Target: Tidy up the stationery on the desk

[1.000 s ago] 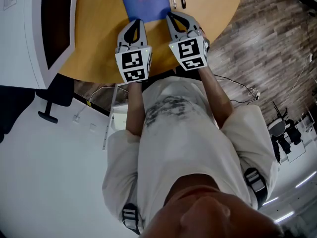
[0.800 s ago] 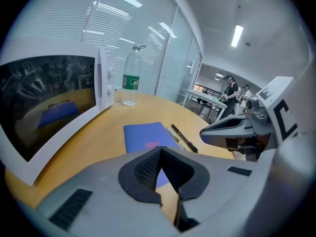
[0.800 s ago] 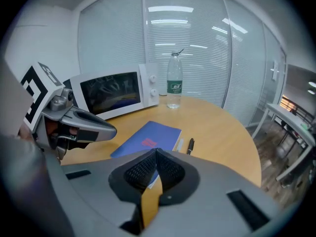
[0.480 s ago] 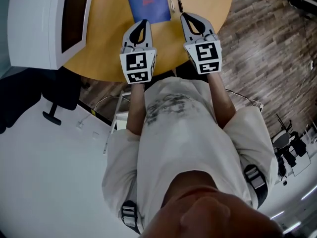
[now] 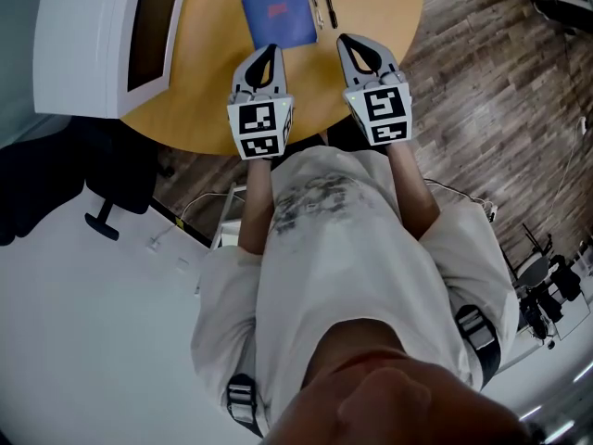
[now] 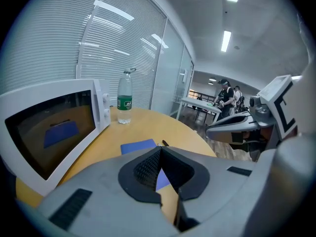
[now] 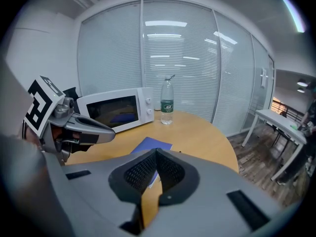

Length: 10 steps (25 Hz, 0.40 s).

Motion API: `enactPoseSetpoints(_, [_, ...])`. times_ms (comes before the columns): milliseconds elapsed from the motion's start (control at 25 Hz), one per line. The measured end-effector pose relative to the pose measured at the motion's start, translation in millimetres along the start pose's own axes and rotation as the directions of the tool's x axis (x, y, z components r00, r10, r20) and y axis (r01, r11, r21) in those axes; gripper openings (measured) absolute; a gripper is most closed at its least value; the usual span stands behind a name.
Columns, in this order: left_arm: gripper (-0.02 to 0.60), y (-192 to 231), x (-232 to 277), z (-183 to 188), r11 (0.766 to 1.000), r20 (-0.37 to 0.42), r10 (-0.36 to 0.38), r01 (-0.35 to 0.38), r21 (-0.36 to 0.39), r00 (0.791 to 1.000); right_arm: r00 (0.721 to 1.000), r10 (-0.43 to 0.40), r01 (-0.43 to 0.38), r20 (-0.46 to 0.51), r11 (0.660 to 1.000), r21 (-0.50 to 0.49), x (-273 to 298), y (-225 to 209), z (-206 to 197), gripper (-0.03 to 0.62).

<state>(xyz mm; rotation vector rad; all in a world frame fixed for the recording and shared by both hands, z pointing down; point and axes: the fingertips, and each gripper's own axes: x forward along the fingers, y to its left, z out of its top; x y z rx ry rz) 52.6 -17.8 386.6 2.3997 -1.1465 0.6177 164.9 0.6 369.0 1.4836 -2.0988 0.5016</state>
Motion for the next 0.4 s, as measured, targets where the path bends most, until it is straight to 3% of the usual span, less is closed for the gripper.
enactPoseSetpoints(400, [0.009, -6.8, -6.6, 1.4, 1.0, 0.005, -0.002, 0.002, 0.005, 1.0, 1.0, -0.002, 0.002, 0.008, 1.0, -0.009, -9.2, 0.8, 0.4, 0.063])
